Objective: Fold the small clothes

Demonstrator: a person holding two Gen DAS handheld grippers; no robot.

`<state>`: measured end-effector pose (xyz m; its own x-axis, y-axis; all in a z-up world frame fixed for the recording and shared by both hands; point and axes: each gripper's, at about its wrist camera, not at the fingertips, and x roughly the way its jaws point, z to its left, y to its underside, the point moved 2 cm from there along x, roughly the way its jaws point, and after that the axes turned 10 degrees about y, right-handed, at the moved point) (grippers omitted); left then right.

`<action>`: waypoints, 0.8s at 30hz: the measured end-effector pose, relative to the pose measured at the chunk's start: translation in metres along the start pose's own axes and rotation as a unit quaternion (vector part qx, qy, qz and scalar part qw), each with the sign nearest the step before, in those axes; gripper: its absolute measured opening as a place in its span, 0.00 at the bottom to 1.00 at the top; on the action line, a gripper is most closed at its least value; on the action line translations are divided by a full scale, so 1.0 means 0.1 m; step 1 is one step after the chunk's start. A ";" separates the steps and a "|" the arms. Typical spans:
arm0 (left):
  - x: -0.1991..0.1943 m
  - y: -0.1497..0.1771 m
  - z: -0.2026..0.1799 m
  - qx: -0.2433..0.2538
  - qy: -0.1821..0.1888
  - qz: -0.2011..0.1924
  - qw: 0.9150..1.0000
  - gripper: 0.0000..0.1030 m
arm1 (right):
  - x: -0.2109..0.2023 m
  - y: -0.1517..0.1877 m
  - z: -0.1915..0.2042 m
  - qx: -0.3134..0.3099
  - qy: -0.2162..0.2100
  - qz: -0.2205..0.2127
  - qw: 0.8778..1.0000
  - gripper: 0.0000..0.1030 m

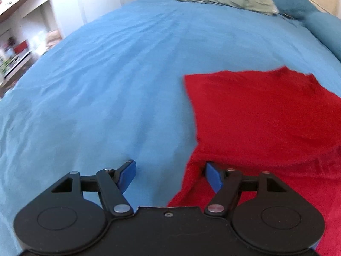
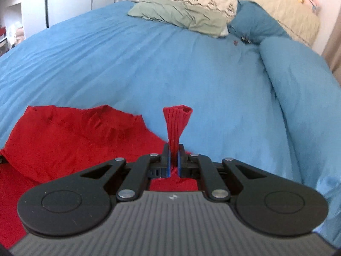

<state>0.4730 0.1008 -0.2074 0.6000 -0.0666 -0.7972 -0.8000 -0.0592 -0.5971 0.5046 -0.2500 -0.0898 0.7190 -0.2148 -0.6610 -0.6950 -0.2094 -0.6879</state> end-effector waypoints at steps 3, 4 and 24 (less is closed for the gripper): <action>-0.01 0.02 0.11 -0.039 -0.013 0.000 0.999 0.74 | 0.07 0.08 -0.05 0.032 -0.008 0.018 0.999 0.20; -0.03 0.03 0.14 -0.049 -0.016 -0.001 0.999 0.74 | 0.09 0.16 -0.07 0.045 -0.011 0.026 0.999 0.20; -0.20 -0.27 -0.59 0.086 0.147 -0.008 0.985 0.74 | 0.13 0.89 0.07 0.103 -0.094 0.058 0.989 1.00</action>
<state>0.4831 0.0451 -0.1703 0.5682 -0.3537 -0.7430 -0.7650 0.1057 -0.6353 0.4528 -0.2646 -0.1617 0.6372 -0.0407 -0.7696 -0.7700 0.0094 -0.6380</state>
